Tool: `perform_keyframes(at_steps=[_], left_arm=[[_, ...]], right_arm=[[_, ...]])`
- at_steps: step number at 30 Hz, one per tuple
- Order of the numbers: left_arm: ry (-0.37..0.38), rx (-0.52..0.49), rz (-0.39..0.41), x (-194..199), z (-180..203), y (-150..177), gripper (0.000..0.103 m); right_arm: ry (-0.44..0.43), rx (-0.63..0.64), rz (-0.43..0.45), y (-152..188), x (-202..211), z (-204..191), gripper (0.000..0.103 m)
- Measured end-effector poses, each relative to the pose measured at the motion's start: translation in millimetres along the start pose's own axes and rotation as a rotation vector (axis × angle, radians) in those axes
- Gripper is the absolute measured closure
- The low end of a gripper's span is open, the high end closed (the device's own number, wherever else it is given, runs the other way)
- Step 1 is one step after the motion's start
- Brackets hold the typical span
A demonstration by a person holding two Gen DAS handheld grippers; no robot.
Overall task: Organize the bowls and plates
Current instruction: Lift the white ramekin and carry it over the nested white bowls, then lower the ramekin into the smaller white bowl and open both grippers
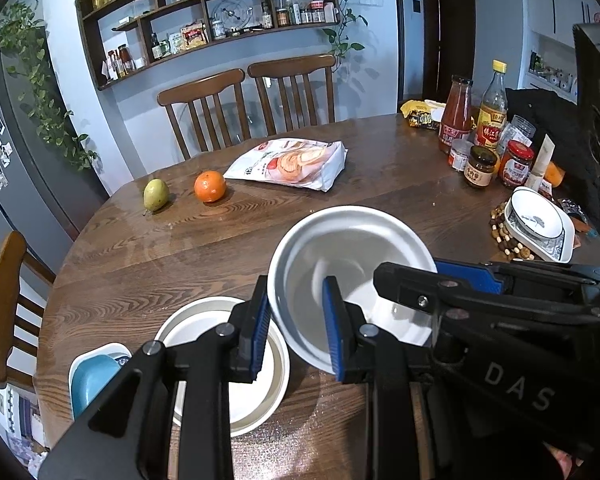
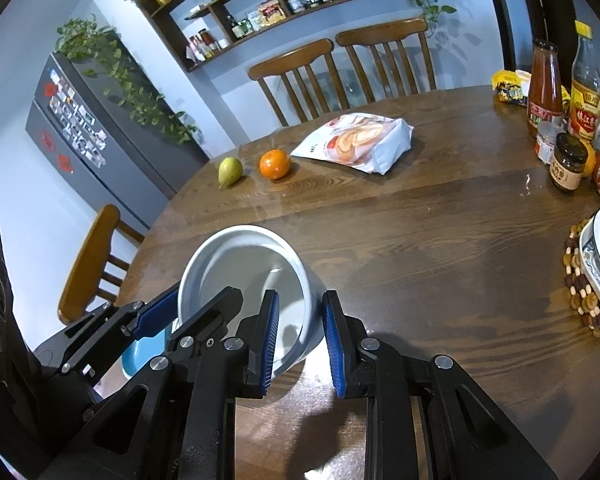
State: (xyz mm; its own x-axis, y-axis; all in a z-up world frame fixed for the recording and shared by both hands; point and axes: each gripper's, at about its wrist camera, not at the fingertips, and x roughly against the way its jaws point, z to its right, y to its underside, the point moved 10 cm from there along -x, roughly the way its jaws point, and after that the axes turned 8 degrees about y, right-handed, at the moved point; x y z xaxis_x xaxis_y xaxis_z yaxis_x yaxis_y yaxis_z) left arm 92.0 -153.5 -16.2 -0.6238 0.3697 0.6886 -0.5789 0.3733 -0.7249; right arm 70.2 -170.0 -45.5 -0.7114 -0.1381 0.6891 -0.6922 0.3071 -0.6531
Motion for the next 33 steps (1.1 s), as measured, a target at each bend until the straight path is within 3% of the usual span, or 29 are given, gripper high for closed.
perform_keyframes(at_steps=[17, 33], left_arm=[[-0.06, 0.072, 0.006, 17, -40, 16, 0.082], [-0.093, 0.212, -0.165, -18, -102, 68, 0.082]], right_arm=[[-0.042, 0.082, -0.033, 4, -11, -43, 0.077], [-0.083, 0.168, -0.209, 37, -82, -89, 0.077]])
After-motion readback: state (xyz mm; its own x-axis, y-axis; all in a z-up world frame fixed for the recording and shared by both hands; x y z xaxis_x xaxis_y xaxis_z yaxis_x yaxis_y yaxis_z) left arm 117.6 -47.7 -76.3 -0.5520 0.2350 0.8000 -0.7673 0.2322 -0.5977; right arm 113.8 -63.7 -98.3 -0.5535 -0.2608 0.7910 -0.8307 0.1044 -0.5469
